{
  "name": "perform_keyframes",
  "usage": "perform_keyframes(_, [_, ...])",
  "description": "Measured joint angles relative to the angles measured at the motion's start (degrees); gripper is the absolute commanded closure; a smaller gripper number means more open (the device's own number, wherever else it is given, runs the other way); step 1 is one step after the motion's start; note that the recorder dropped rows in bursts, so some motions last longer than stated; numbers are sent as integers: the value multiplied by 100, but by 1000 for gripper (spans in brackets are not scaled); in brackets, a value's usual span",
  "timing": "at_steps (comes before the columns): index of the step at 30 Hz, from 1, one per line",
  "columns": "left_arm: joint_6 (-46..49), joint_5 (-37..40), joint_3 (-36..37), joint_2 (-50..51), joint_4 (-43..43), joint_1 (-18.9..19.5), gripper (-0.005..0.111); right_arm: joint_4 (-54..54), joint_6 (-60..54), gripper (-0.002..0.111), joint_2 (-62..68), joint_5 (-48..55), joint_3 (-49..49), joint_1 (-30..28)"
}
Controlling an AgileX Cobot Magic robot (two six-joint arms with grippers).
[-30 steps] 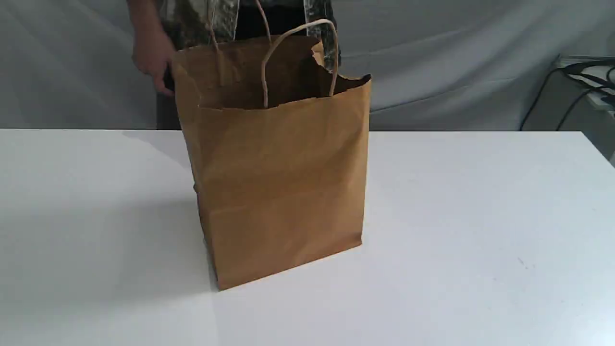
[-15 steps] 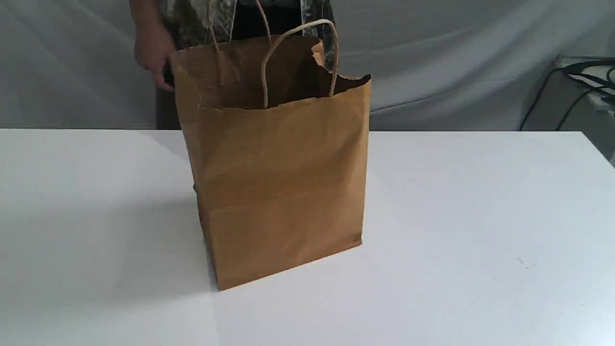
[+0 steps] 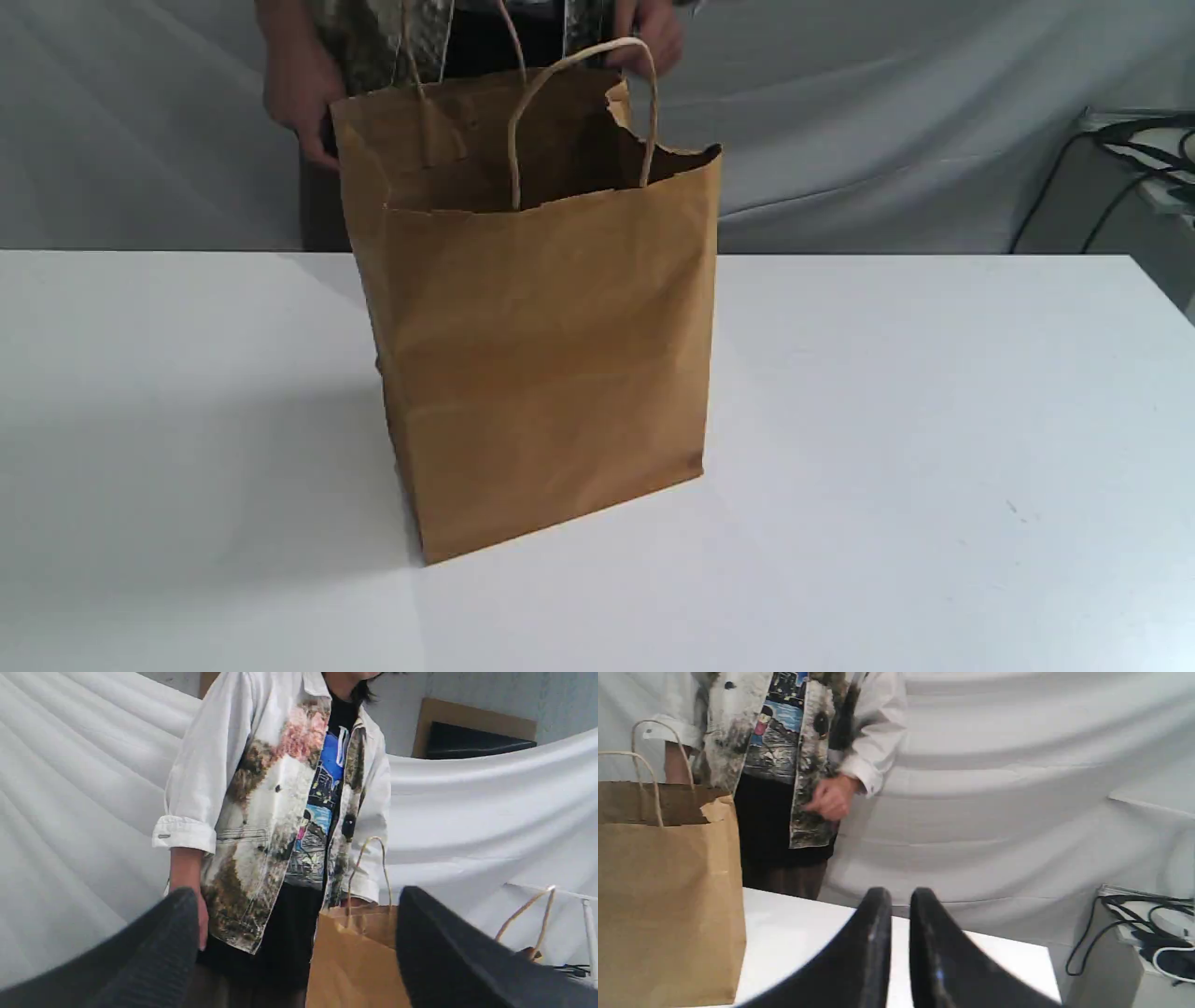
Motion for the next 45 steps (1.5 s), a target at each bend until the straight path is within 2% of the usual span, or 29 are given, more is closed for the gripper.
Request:
perform_keyframes(6, [-42,-463,713,-8,-20,0,44,-349,829,101,8,-130,891,0])
perform_keyframes(12, [-131,-796,806,-8,-158,0,44,-515,1190,101,8,-238,1398,0])
perform_keyframes(16, [-131,-389,972,-8,-254,0,44,-795,1462,101,8,-304,1535,0])
perform_keyframes(21, [-131,624,1050,-8,-275,0,44,-1247,1558,101,8,-402,1545,0])
perform_keyframes(23, [-131,999,1050,-8,-203,0,44,-1503,1566,101,8,-745,1545,0])
perform_keyframes(28, [-131,1250,1050,-8,-189,0,44,-1484,1637,101,8,-1585,1545,0])
perform_keyframes(34, [-131,1274,1050,-8,-1151,0,44,-729,1649,101,11,-1970,1613,0])
perform_keyframes(36, [-131,1286,1050,-8,-1261,0,44,-539,1649,101,11,-2385,1780,0])
perform_keyframes(41, [-131,1286,1050,-8,-1339,0,44,-105,1649,101,57,-4212,2460,0])
perform_keyframes(45, [-131,1286,1050,-8,-1349,0,44,156,1886,101,70,-5008,2634,0])
